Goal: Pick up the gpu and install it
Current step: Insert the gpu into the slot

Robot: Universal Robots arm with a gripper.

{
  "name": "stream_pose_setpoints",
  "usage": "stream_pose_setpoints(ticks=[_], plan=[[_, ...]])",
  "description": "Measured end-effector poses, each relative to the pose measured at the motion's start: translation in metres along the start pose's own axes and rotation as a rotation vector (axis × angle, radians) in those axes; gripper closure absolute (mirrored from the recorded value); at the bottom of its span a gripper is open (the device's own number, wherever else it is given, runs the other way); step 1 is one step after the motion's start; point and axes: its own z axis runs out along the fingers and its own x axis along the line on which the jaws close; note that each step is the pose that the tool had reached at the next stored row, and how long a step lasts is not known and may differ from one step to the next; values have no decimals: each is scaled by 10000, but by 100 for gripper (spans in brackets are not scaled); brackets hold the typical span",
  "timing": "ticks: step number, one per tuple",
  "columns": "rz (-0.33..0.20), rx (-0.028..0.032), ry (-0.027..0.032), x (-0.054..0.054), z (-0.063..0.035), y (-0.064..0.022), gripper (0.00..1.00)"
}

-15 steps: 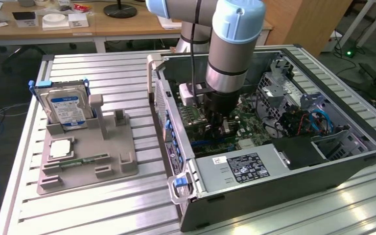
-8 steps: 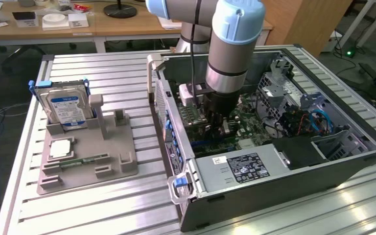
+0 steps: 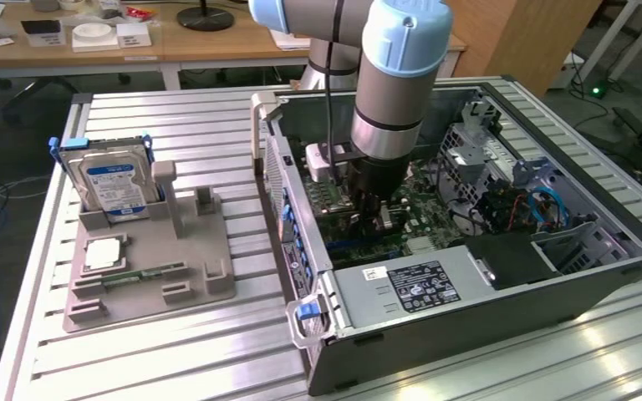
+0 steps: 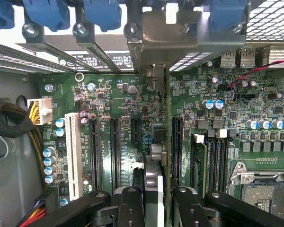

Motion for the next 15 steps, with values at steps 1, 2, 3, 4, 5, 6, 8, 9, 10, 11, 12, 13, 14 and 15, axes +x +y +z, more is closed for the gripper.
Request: stream_pose_setpoints(ticks=[1, 2, 3, 4, 5, 6, 8, 9, 10, 11, 12, 13, 14, 15], plan=[[-1, 0, 0, 0, 1, 1, 72], [-1, 3, -2, 0, 2, 5, 72], [0, 4, -5, 0, 4, 14, 72], [1, 4, -5, 0, 6, 19, 72], [-2, 2, -3, 0, 5, 19, 72], [-2, 1, 0, 1, 4, 20, 72], [-1, 0, 0, 1, 4, 21, 72], [0, 0, 0, 1, 4, 21, 72], [0, 0, 0, 1, 4, 21, 72], [0, 0, 1, 1, 4, 21, 72], [0, 0, 0, 1, 8, 22, 72], [0, 0, 0, 1, 11, 22, 72], [0, -1, 2, 1, 12, 22, 72], [0, -1, 0, 1, 16, 22, 72]])
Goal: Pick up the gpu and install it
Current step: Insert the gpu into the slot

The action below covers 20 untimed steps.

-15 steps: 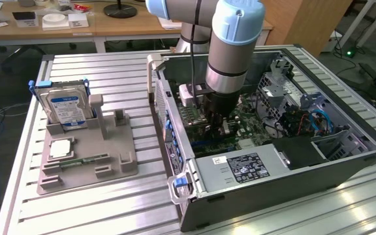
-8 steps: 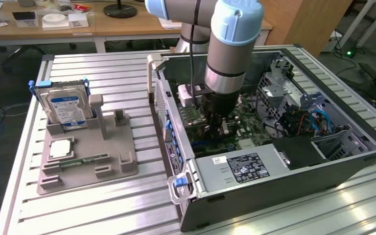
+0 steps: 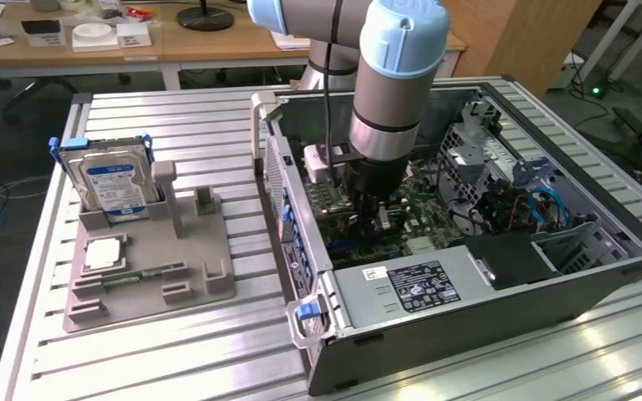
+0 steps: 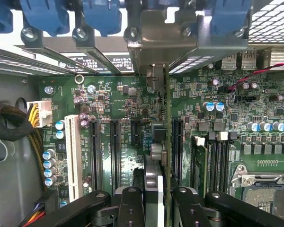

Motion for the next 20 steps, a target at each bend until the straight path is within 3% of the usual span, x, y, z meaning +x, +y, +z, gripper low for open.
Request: stream_pose_setpoints(ticks=[20], plan=[[-1, -15, -1, 0, 31, 4, 72]])
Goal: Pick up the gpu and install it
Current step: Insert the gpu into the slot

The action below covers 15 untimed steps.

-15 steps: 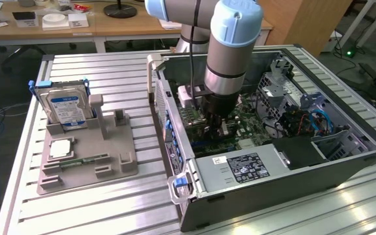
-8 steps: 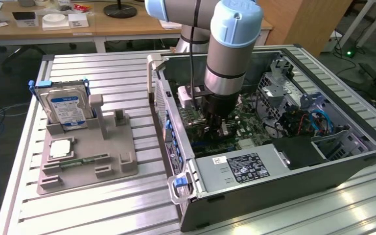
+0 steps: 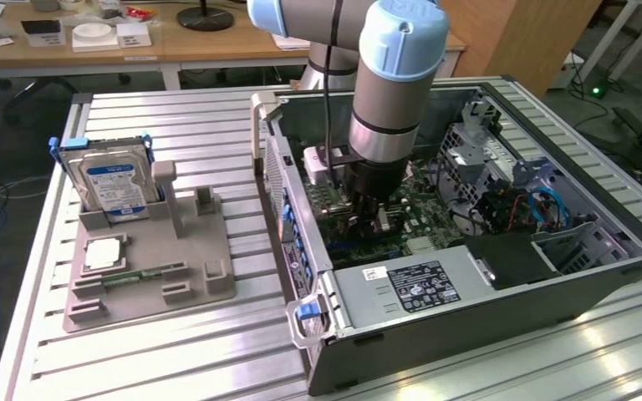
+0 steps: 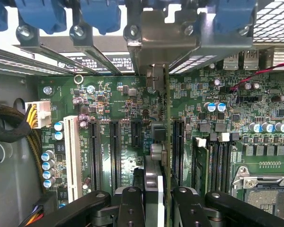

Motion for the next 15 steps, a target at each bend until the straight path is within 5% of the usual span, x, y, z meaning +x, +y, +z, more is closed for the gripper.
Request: stream_pose_setpoints(ticks=[15], plan=[[-14, 5, -18, 0, 69, 6, 72]])
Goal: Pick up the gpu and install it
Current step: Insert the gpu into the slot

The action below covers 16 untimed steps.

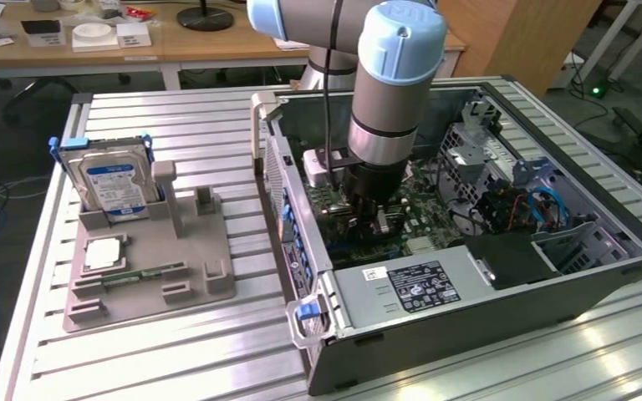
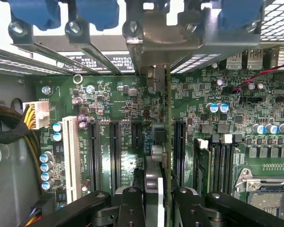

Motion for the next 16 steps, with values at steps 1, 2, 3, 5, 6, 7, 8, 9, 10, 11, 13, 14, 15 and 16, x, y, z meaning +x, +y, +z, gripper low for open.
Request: stream_pose_setpoints(ticks=[1, 2, 3, 5, 6, 7, 8, 9, 10, 11, 13, 14, 15, 16], plan=[[3, 23, -31, -3, 9, 0, 71], [2, 31, -18, -3, -6, -1, 71], [-2, 31, 13, 0, -41, -3, 71], [-2, 61, 5, -1, -96, -6, 65], [-2, 77, 10, -1, -126, -6, 65], [-2, 99, 7, -2, -155, -7, 65], [-4, 115, 8, -2, -187, -8, 65], [-4, 132, 6, -2, -220, -9, 65], [-4, 146, 5, -3, -254, -10, 65], [-5, 158, 7, -4, -293, -11, 65], [-5, 188, 6, -5, -359, -13, 65], [-5, 202, 5, -5, -393, -13, 65], [-5, 219, 5, -6, -425, -14, 65], [-5, 236, 4, -7, -457, -14, 65]])
